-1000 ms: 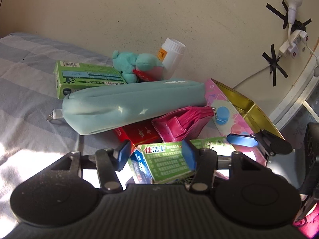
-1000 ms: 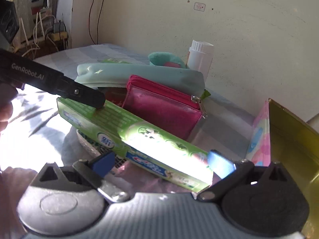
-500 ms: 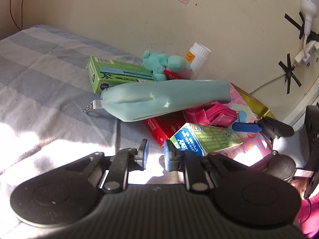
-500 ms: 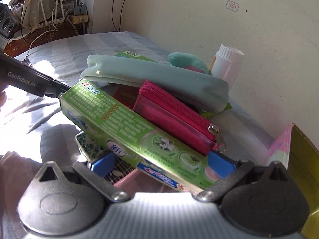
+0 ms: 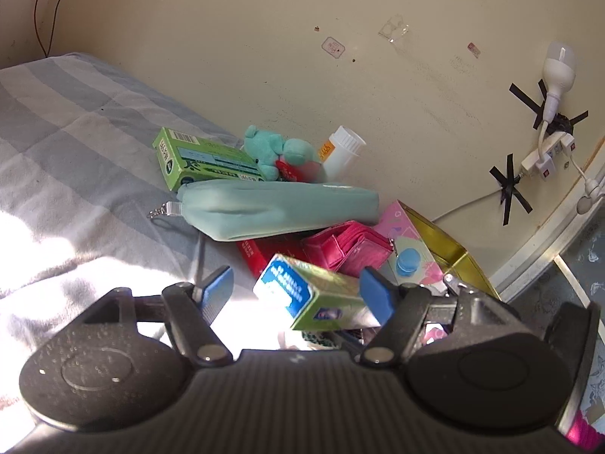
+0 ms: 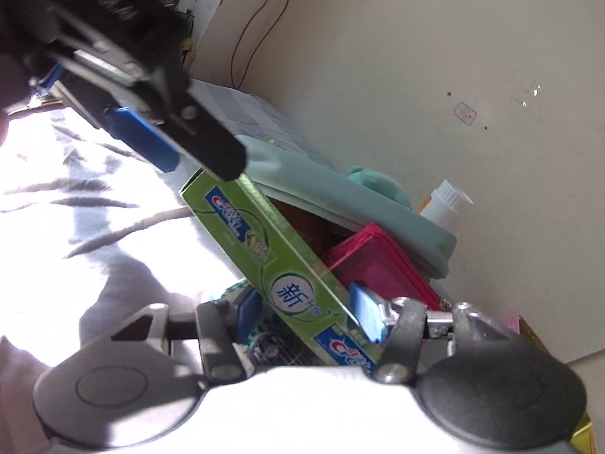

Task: Organize objects
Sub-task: 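Grasp the green toothpaste box with the left gripper and lift it, then carry the toothpaste box over the pink tin and release it inside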

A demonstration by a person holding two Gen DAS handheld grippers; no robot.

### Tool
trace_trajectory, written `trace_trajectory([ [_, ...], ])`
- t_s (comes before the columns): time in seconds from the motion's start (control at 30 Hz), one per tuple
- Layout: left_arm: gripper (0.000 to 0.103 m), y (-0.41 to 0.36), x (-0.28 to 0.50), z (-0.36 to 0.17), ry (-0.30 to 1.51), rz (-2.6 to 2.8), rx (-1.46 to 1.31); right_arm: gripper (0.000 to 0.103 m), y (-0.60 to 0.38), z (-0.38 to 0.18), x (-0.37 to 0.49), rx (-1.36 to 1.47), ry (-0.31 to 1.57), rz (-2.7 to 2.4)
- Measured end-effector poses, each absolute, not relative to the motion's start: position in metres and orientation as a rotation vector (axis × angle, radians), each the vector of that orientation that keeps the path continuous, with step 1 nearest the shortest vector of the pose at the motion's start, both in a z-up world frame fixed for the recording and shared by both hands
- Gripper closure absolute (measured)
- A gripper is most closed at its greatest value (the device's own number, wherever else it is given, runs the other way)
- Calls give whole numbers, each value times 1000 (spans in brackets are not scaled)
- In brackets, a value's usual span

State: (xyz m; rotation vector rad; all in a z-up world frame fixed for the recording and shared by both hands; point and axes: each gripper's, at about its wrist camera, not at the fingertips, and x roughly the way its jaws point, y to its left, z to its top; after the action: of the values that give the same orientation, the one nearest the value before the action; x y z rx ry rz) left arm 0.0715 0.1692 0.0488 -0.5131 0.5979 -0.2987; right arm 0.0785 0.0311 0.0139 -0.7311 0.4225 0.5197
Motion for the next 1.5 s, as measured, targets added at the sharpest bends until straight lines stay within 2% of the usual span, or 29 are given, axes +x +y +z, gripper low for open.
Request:
trace_trajectory([
  [0.1, 26, 167, 66, 43, 624, -287, -497, 47, 39, 18, 44, -716, 417, 571],
  [0.17, 26, 168, 61, 37, 642, -261, -484, 35, 40, 23, 30, -664, 437, 643],
  [0.2, 26, 171, 60, 35, 650, -248, -485, 18, 37, 26, 25, -634, 437, 672],
  [0.23, 26, 175, 57, 33, 656, -237, -491, 6, 32, 31, 20, -597, 430, 703],
  [0.4, 26, 193, 36, 32, 657, -205, -485, 0, -19, 46, 25, -419, 417, 679],
  [0.5, 26, 193, 23, 29, 695, -237, -502, 0, -60, 41, 59, -252, 532, 615],
  [0.6, 21, 184, 12, 26, 728, -318, -494, 0, -94, 29, 91, -28, 670, 639],
  [0.7, 19, 167, -3, 28, 734, -384, -425, 0, -107, 17, 107, 86, 732, 643],
  [0.83, 10, 150, -21, 31, 694, -406, -327, 0, -111, 17, 102, 95, 721, 705],
  [1.0, 10, 116, -32, 23, 639, -379, -104, 0, -102, 17, 94, 3, 709, 769],
  [1.07, 12, 100, -32, 13, 623, -363, 5, 0, -101, 13, 95, -16, 711, 819],
  [1.1, 25, 96, -30, 9, 619, -358, 44, 0, -101, 12, 97, -8, 714, 833],
  [1.13, 45, 88, -28, 4, 635, -353, 90, 1, -102, 10, 98, 18, 720, 842],
  [1.27, 47, 83, -27, 6, 614, -362, 144, 5, -106, 8, 95, 83, 735, 836],
  [1.33, 47, 83, -27, 12, 618, -368, 135, 17, -115, 13, 94, 140, 733, 800],
  [1.5, 47, 61, -20, 45, 513, -416, 173, 18, -142, 45, 82, 210, 606, 706],
])
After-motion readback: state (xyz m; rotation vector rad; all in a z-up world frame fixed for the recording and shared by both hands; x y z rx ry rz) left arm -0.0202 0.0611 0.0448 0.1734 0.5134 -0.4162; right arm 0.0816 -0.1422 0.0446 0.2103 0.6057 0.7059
